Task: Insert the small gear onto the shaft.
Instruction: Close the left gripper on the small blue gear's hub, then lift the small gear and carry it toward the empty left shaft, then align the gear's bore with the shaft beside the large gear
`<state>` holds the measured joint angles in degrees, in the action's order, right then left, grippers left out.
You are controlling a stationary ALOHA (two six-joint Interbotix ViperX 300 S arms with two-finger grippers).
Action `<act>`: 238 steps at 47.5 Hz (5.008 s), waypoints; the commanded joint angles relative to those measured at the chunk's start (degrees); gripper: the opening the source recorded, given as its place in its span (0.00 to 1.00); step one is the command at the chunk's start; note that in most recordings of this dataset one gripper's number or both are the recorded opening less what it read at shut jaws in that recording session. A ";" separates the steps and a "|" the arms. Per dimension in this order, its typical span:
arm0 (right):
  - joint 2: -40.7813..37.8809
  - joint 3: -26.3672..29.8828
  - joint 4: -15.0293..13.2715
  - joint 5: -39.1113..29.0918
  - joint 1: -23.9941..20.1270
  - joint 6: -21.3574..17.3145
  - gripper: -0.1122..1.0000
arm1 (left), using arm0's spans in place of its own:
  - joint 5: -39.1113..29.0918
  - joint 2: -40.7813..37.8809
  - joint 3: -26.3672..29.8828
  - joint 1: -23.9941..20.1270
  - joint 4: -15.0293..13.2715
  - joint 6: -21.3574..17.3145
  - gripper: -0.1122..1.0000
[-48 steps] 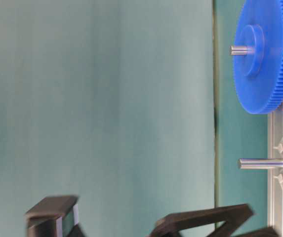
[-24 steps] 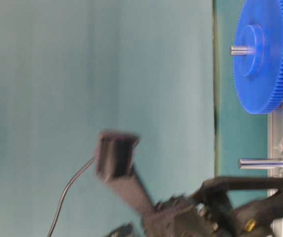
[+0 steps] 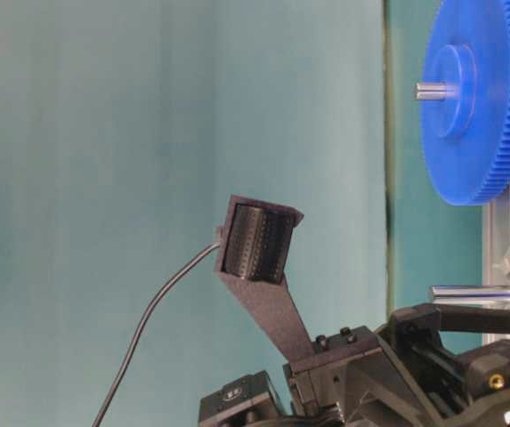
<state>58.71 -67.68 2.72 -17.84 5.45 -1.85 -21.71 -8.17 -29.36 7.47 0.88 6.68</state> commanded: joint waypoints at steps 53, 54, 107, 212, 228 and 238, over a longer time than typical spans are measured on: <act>-0.26 -0.18 -0.09 -1.05 0.70 -0.62 0.13 | -0.09 -1.67 2.64 -0.09 0.00 0.35 0.93; -0.35 -0.18 -0.09 -0.97 0.70 -0.62 0.13 | -0.09 -1.76 2.72 -0.09 0.09 0.35 0.93; -0.26 -0.26 0.00 -0.88 0.70 -0.62 0.13 | -4.13 -2.72 3.34 -0.09 0.00 -0.26 0.75; -0.18 -1.85 -0.09 2.64 2.29 -0.70 0.13 | -18.81 13.80 10.99 -13.01 0.44 -11.69 0.75; -0.18 -1.85 -0.09 2.64 2.29 -0.70 0.13 | -15.73 10.46 8.26 -13.01 0.44 -8.96 0.75; -0.09 -1.85 -0.09 2.64 2.29 -0.70 0.13 | -11.69 9.49 6.06 -13.01 0.44 -7.12 0.75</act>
<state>58.89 -70.05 2.72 -15.82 7.56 -2.02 -35.07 0.53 -23.73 -5.45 1.14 -0.62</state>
